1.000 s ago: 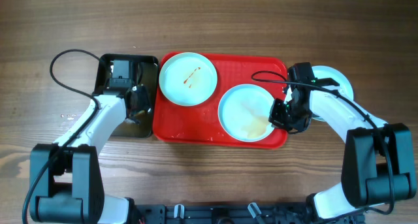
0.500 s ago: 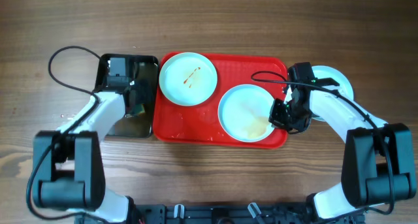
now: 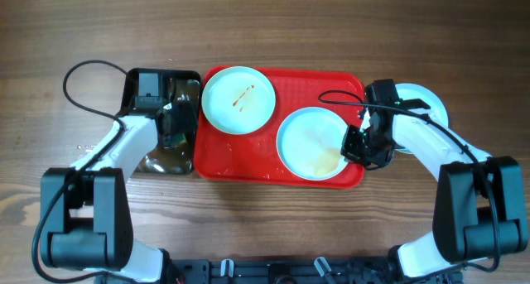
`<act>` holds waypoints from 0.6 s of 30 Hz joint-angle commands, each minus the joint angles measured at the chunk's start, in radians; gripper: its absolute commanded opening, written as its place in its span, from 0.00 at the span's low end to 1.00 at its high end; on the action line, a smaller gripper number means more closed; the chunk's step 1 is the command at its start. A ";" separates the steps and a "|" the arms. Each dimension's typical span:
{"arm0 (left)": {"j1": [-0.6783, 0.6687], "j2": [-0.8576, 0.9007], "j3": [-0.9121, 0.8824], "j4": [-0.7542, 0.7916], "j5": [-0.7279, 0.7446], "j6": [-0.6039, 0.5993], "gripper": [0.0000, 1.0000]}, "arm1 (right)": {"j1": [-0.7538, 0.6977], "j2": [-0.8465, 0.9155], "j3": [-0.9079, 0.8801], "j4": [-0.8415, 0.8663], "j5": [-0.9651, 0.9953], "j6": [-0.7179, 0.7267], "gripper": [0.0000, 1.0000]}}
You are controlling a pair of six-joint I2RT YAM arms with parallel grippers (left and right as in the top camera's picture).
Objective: Clean dirty plates on tray and stack at the side
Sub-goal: 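Dip the sponge back into the black tray with the left gripper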
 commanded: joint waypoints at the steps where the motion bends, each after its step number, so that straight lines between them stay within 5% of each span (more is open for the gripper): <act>1: 0.002 -0.016 0.006 -0.079 0.042 0.003 0.96 | -0.002 -0.008 -0.015 -0.005 0.035 -0.020 0.04; 3: 0.002 -0.016 -0.004 -0.081 0.061 0.003 0.90 | -0.002 -0.008 -0.015 -0.005 0.035 -0.021 0.04; 6: 0.002 -0.008 -0.023 -0.066 0.062 0.003 0.38 | -0.002 -0.008 -0.015 -0.005 0.035 -0.021 0.04; 7: 0.002 -0.008 -0.025 -0.067 0.061 0.003 0.04 | -0.002 -0.008 -0.015 -0.005 0.035 -0.021 0.04; 13: 0.003 -0.012 0.002 -0.067 0.033 0.063 0.08 | -0.002 -0.008 -0.015 -0.008 0.035 -0.021 0.04; 14: 0.003 -0.017 0.012 -0.068 0.004 0.063 0.49 | -0.002 -0.008 -0.015 -0.008 0.035 -0.021 0.04; 15: 0.003 -0.021 0.021 -0.063 -0.020 0.063 0.68 | -0.002 -0.008 -0.015 -0.008 0.035 -0.021 0.04; 18: 0.003 -0.021 0.021 -0.023 -0.019 0.063 0.79 | -0.002 -0.008 -0.015 -0.008 0.035 -0.021 0.04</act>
